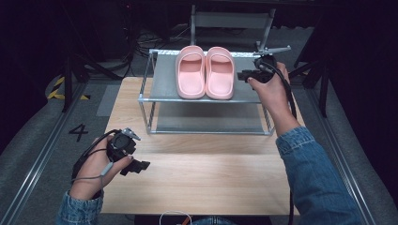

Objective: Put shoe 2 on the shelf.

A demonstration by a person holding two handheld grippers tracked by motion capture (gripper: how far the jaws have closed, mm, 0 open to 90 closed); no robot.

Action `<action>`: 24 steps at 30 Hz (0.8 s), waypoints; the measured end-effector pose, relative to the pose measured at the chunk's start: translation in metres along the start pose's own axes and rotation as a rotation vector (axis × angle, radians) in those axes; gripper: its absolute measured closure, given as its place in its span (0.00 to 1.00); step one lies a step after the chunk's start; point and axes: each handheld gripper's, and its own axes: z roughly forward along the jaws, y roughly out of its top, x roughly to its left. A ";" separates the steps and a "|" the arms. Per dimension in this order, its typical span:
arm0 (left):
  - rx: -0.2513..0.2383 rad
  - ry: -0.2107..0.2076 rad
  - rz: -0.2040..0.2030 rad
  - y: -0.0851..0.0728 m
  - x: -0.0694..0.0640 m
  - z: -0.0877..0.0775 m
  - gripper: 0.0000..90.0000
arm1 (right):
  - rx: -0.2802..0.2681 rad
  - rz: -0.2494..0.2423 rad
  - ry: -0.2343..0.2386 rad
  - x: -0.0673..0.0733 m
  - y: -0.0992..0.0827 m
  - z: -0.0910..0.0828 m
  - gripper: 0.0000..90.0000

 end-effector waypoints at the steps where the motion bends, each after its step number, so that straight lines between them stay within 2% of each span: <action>1: 0.000 -0.001 0.000 0.000 0.001 0.000 0.26 | -0.003 -0.004 0.008 0.000 -0.002 -0.005 0.78; 6: 0.004 -0.002 -0.006 0.001 0.003 0.002 0.26 | 0.004 -0.034 0.060 0.002 -0.016 -0.037 0.73; 11: 0.003 -0.005 -0.004 0.002 0.004 0.003 0.26 | 0.019 -0.067 0.070 0.004 -0.035 -0.064 0.69; 12: 0.003 -0.005 -0.004 0.002 0.004 0.003 0.26 | 0.019 -0.067 0.070 0.004 -0.035 -0.064 0.69; 13: 0.006 -0.008 0.000 0.003 0.005 0.003 0.26 | 0.027 -0.072 0.069 0.003 -0.046 -0.075 0.67; 17: 0.011 -0.012 0.003 0.003 0.005 0.005 0.26 | 0.039 -0.068 0.073 0.001 -0.060 -0.086 0.66; 24: 0.014 -0.020 0.010 0.004 0.007 0.008 0.26 | 0.082 -0.060 0.070 -0.004 -0.098 -0.104 0.62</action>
